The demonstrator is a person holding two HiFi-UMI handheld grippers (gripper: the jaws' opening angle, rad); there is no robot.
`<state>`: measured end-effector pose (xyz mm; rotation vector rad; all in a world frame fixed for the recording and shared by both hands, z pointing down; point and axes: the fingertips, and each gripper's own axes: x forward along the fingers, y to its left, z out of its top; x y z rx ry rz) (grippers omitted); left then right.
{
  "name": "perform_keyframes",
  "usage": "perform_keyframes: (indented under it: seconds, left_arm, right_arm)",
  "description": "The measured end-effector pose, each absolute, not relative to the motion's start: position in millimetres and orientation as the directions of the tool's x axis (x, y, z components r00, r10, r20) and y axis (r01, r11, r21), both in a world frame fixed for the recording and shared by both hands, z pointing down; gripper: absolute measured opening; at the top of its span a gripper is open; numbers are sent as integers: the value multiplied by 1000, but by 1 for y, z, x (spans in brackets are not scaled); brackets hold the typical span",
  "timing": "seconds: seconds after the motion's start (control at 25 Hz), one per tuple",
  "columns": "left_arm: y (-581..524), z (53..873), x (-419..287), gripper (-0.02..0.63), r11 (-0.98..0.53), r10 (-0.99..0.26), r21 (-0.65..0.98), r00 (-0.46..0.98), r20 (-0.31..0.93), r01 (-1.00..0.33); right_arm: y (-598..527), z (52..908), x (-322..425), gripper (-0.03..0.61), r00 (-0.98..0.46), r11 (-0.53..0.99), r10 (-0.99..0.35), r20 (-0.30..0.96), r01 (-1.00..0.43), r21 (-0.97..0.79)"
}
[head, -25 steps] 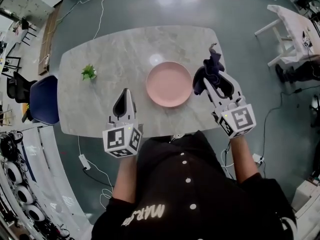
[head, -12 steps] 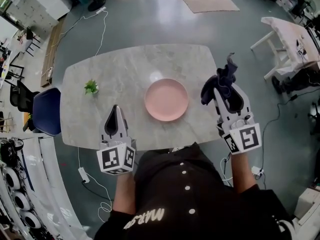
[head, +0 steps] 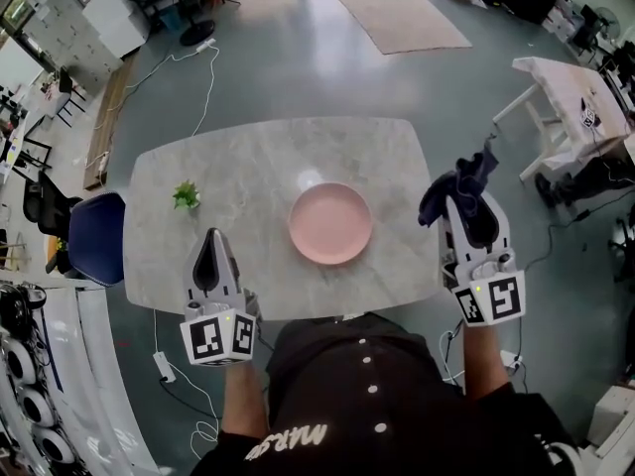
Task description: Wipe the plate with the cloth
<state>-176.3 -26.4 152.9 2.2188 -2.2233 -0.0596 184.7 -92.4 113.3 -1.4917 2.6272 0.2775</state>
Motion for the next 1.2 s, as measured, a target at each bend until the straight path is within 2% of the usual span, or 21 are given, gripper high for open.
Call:
perform_keyframes:
  seconds: [0.64,1.2]
  left_arm:
    - [-16,139,-204,17,44,-998,10,-45,-41,-999]
    - [-10,146,-216,17,48,-998,6,-48,-29,-999]
  right_arm:
    - [-87,108,211,140,-437,427,-874,-212,-900,93]
    - [-88,116,178,138,-471,457,-859,-201,-882,116]
